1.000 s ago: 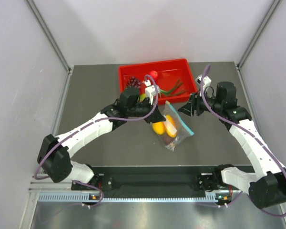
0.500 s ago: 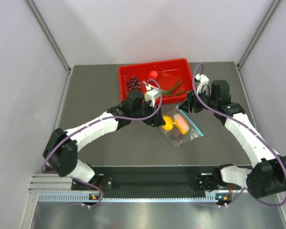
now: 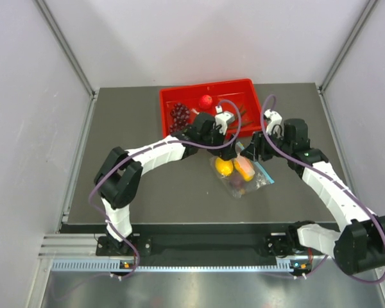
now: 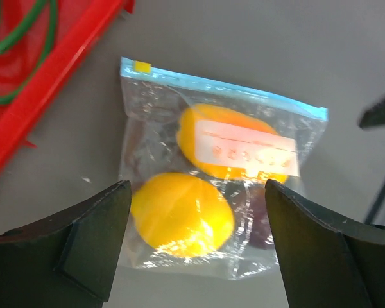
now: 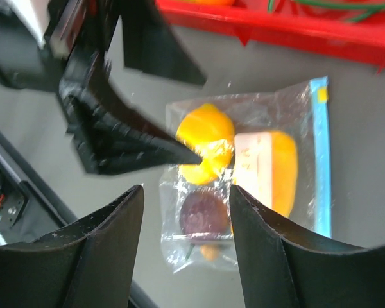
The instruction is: Open the zip-top bag and remove the fake food
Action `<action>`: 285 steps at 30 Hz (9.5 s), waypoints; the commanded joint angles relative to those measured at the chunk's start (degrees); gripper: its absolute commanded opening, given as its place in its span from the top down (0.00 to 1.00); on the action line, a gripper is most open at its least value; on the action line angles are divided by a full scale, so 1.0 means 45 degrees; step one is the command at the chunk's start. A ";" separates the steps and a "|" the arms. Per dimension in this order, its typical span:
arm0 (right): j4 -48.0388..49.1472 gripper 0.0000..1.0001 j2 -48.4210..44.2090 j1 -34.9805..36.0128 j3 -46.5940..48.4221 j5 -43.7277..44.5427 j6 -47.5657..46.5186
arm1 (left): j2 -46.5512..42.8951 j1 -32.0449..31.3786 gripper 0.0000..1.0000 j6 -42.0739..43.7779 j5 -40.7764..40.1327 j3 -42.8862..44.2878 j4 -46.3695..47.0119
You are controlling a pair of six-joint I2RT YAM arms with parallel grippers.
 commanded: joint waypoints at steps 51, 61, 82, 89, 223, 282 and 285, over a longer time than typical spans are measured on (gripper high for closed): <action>0.2534 0.44 0.2457 -0.1720 -0.0760 -0.6200 0.0857 | -0.5047 -0.3914 1.00 0.4802 -0.3211 -0.4541 0.0627; 0.3472 0.46 0.2886 -0.1213 -0.1014 -0.6356 0.1053 | -0.5204 -0.4305 1.00 0.4509 -0.3349 -0.4424 0.0744; 0.4078 1.00 0.2926 -0.0294 -0.1717 -0.6260 0.1190 | -0.5087 -0.4793 0.79 0.2909 -0.5105 -0.4112 0.0007; 0.2752 1.00 0.1678 -0.0275 -0.1348 -0.6259 0.0938 | -0.6471 -0.4580 0.11 0.1795 -0.6706 -0.3935 -0.1538; -0.1215 1.00 -0.2621 0.0389 -0.0975 -0.4405 -0.0314 | -0.2763 -0.1278 0.87 -0.1779 0.5596 -0.2197 0.2404; -0.2312 0.36 -0.2018 0.0389 0.1623 -0.2412 0.0426 | -0.5517 0.2687 1.00 -0.2521 0.7118 -0.5206 0.3947; -0.1395 0.37 -0.1394 0.0409 0.1291 -0.2354 0.0526 | -0.5691 0.2667 1.00 -0.2736 0.7626 -0.5147 0.4084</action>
